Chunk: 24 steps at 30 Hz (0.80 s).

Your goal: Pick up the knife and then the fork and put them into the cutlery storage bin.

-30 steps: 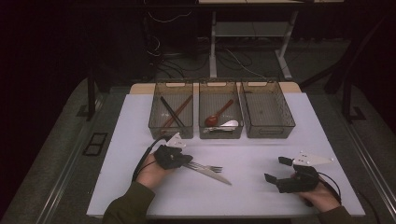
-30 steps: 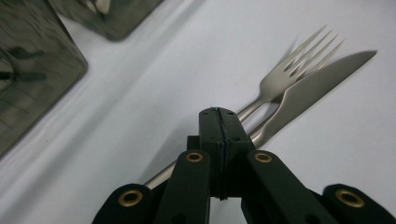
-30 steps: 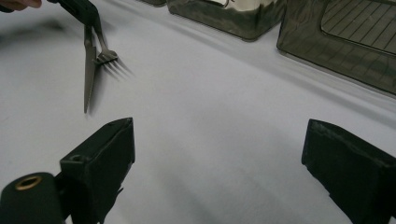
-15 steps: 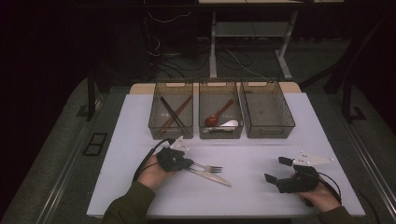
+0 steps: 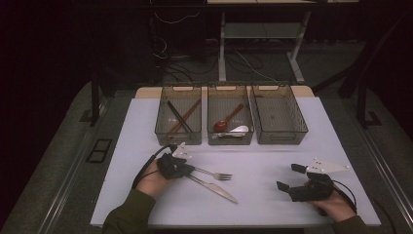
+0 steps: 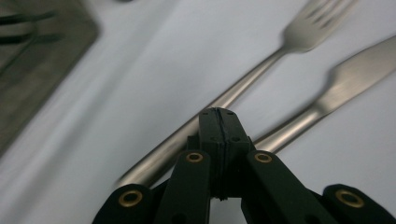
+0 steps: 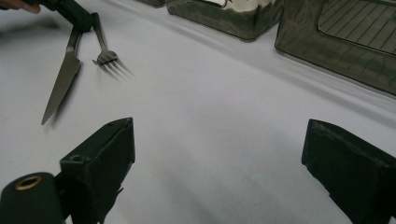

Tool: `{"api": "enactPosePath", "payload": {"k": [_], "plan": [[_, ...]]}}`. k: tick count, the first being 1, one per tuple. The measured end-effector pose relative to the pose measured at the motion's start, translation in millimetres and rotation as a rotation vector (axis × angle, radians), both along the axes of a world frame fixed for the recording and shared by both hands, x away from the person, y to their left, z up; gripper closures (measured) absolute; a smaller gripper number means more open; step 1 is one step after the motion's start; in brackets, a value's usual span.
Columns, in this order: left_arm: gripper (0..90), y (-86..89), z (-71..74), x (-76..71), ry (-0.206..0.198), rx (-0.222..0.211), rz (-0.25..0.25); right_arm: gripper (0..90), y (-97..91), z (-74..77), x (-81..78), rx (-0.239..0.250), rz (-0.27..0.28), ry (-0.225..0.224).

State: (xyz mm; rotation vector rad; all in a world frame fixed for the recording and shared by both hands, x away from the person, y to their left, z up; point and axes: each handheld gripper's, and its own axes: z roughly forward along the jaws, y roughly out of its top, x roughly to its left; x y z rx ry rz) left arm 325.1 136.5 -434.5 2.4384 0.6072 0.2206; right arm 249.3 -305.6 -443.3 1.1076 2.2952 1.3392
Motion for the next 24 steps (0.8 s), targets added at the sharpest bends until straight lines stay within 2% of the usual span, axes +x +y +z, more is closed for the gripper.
{"api": "enactPosePath", "payload": {"k": [3, 5, 12, 15, 19, 20, 24], "plan": [[88.7, 11.2, 1.3, 3.5, 0.012, -0.018, 0.014, 9.0, 0.7, -0.8, 0.4, -0.003, 0.000, -0.002], [88.8, 11.9, 1.2, 3.4, 0.020, -0.016, 0.015, 9.0, 1.0, -0.9, 0.8, -0.005, 0.003, 0.002], [88.8, 6.0, 0.4, -1.3, 0.028, 0.016, -0.034, 9.0, 1.2, -0.8, 0.2, -0.005, 0.003, 0.003], [88.8, 6.2, 0.0, -5.4, 0.049, -0.004, -0.053, 9.0, 0.6, -1.1, 0.4, -0.005, -0.001, 0.000], [88.8, 7.9, 0.3, -10.5, 0.057, -0.005, -0.100, 9.0, 0.4, -1.1, 0.4, -0.005, -0.001, 0.000], [88.8, 7.9, -0.3, -13.5, 0.073, -0.020, -0.091, 9.0, 0.6, -1.1, 0.4, -0.005, -0.001, 0.000], [88.8, 9.1, -0.9, -19.9, 0.084, -0.035, -0.124, 9.1, 0.9, -1.3, 0.3, -0.008, 0.001, 0.003]]}}
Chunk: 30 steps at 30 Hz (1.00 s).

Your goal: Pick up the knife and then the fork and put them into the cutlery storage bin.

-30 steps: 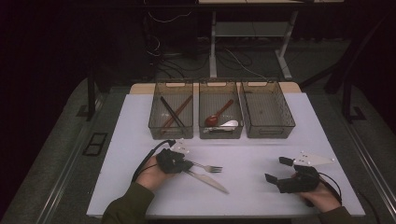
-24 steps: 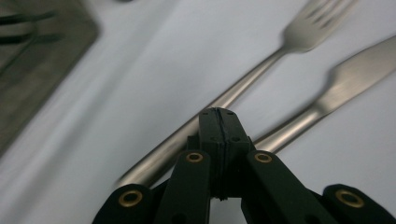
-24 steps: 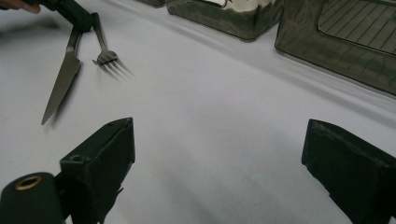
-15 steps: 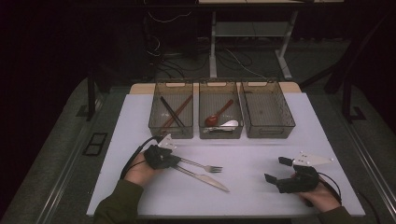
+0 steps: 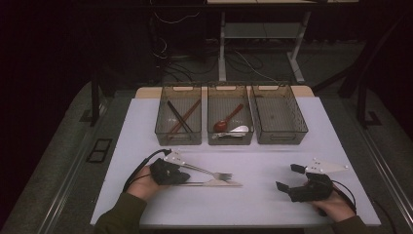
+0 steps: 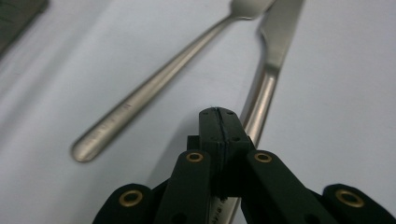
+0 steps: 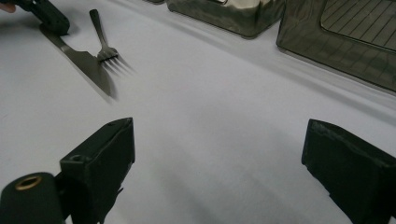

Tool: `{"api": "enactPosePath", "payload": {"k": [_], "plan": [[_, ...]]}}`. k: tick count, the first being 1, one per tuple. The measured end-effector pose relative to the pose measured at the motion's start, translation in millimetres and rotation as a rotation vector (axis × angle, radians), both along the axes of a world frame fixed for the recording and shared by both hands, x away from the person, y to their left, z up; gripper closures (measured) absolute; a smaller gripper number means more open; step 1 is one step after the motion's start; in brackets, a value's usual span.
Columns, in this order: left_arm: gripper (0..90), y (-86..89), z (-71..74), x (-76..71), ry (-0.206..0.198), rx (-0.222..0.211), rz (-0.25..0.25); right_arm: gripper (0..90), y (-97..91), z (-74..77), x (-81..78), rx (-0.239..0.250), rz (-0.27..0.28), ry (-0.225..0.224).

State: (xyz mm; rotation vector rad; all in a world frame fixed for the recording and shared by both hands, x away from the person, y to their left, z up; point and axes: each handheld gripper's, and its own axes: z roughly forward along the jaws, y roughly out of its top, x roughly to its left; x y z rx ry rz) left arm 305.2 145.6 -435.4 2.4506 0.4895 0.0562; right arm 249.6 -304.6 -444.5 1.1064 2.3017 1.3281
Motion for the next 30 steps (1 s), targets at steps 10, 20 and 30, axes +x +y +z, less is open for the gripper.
{"api": "enactPosePath", "payload": {"k": [10, 20, 30], "plan": [[85.9, 3.8, -0.8, -17.8, 0.032, -0.033, -0.012, 9.0, 0.1, -0.1, 0.1, -0.002, 0.002, 0.000], [61.0, -3.8, -2.4, -32.2, 0.031, -0.099, 0.080, 9.0, 0.3, -0.3, 0.6, -0.002, 0.003, 0.000], [66.9, -7.8, -7.2, -37.3, 0.016, -0.106, 0.075, 9.0, 2.0, -0.7, 0.8, -0.007, 0.014, 0.002]]}}
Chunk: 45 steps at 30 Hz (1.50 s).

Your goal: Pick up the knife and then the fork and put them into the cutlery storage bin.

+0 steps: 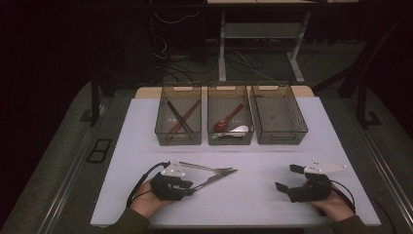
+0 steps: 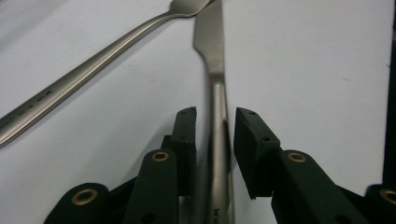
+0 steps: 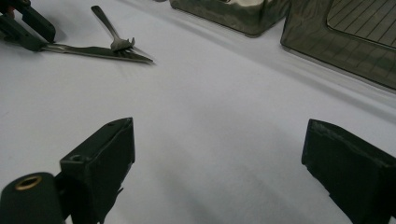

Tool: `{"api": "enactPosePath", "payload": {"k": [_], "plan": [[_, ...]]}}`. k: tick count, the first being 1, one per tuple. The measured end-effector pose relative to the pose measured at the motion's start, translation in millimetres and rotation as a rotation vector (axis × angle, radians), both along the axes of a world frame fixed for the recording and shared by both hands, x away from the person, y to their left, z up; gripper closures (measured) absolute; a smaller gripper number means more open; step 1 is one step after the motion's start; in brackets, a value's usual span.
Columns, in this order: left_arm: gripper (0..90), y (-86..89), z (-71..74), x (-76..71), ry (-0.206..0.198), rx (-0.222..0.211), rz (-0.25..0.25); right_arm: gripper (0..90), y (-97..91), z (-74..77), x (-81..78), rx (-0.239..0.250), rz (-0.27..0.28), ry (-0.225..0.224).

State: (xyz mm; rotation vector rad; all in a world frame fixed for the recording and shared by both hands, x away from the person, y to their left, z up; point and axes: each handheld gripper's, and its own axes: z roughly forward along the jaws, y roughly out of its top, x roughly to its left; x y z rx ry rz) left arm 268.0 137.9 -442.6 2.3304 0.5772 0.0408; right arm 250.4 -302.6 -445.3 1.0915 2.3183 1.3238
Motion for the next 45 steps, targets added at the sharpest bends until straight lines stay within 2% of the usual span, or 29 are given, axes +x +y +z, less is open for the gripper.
{"api": "enactPosePath", "payload": {"k": [3, 7, 9, 12, 14, 15, 21, 29, 33, 35, 40, 45], "plan": [[66.7, -2.9, -0.1, -1.6, -0.004, 0.005, -0.007, 9.1, 0.1, -0.1, 0.0, -0.001, -0.001, 0.001], [76.7, -4.3, -0.2, -3.3, -0.022, 0.014, -0.026, 9.1, 0.2, -0.3, 0.0, -0.002, -0.002, 0.001], [76.7, -5.7, 0.3, -4.4, -0.033, 0.026, -0.042, 9.0, 0.1, -0.4, 0.1, -0.001, -0.002, 0.002], [75.1, -7.0, -0.2, -5.7, -0.025, 0.011, -0.053, 9.0, 0.0, -0.6, 0.3, -0.002, -0.002, 0.003], [74.8, -9.0, -0.4, -7.0, -0.035, 0.013, -0.067, 9.1, 0.0, -0.7, 0.4, -0.004, -0.002, 0.004], [74.8, -9.4, 0.4, -7.0, -0.040, 0.030, -0.078, 9.1, 0.2, -0.7, 0.3, -0.004, -0.003, 0.005], [76.5, -13.2, 1.5, -6.5, -0.011, 0.044, -0.042, 9.1, 2.5, -1.5, 1.6, -0.006, 0.003, 0.012], [78.6, -14.9, 1.8, -8.6, -0.066, 0.063, -0.089, 9.0, 5.6, -1.4, 1.9, -0.008, 0.010, 0.012], [78.4, -14.7, 1.6, -7.2, -0.048, 0.054, -0.082, 9.0, 5.0, -1.4, 2.0, -0.008, 0.011, 0.012], [78.2, -15.3, 2.4, -6.0, -0.038, 0.065, -0.085, 9.1, 4.7, -1.8, 2.2, -0.008, 0.009, 0.013], [78.7, -15.1, 2.0, -7.2, -0.052, 0.064, -0.090, 9.1, 5.9, -1.8, 2.2, -0.009, 0.011, 0.014], [78.8, -15.4, 2.7, -8.8, -0.088, 0.074, -0.116, 9.1, 5.7, -1.6, 1.4, -0.014, 0.012, 0.009]]}}
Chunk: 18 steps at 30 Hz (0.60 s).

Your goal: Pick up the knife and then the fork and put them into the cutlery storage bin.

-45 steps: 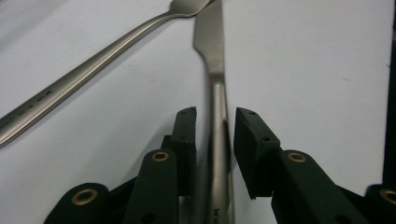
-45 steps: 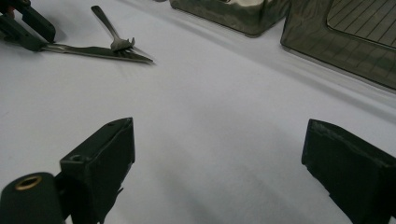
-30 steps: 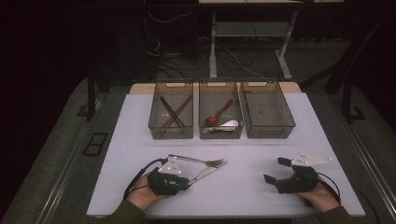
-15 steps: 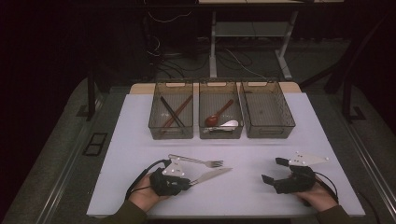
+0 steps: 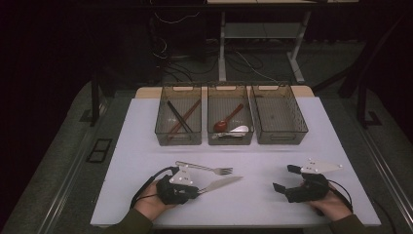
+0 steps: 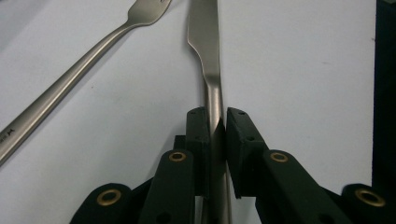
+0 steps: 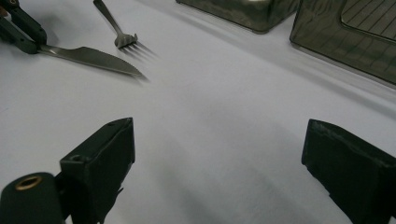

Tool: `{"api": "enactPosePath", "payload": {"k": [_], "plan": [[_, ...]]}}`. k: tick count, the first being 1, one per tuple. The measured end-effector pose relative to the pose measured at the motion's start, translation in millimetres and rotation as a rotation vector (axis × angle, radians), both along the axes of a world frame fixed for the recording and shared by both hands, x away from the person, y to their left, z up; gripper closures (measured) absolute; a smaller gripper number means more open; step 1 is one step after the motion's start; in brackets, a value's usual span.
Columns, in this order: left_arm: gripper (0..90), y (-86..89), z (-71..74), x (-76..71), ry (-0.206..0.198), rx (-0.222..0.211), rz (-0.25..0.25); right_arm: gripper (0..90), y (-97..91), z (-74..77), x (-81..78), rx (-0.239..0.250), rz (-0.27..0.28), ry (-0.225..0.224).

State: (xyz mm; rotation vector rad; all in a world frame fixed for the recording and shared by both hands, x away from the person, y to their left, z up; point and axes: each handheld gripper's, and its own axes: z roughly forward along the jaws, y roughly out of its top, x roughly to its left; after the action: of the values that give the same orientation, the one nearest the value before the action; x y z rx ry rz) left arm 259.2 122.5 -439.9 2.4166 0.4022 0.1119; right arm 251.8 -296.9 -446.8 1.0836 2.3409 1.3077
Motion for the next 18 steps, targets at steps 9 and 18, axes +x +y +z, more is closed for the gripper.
{"api": "enactPosePath", "payload": {"k": [9, 18], "plan": [[78.7, -4.2, 7.8, 0.5, -0.025, -0.065, -0.008, 9.1, -3.3, 0.3, -0.2, 0.006, -0.005, 0.002], [78.7, -10.8, 25.1, 12.2, -0.056, -0.174, 0.026, 9.0, 3.0, 6.0, 1.2, 0.013, -0.002, 0.008]]}}
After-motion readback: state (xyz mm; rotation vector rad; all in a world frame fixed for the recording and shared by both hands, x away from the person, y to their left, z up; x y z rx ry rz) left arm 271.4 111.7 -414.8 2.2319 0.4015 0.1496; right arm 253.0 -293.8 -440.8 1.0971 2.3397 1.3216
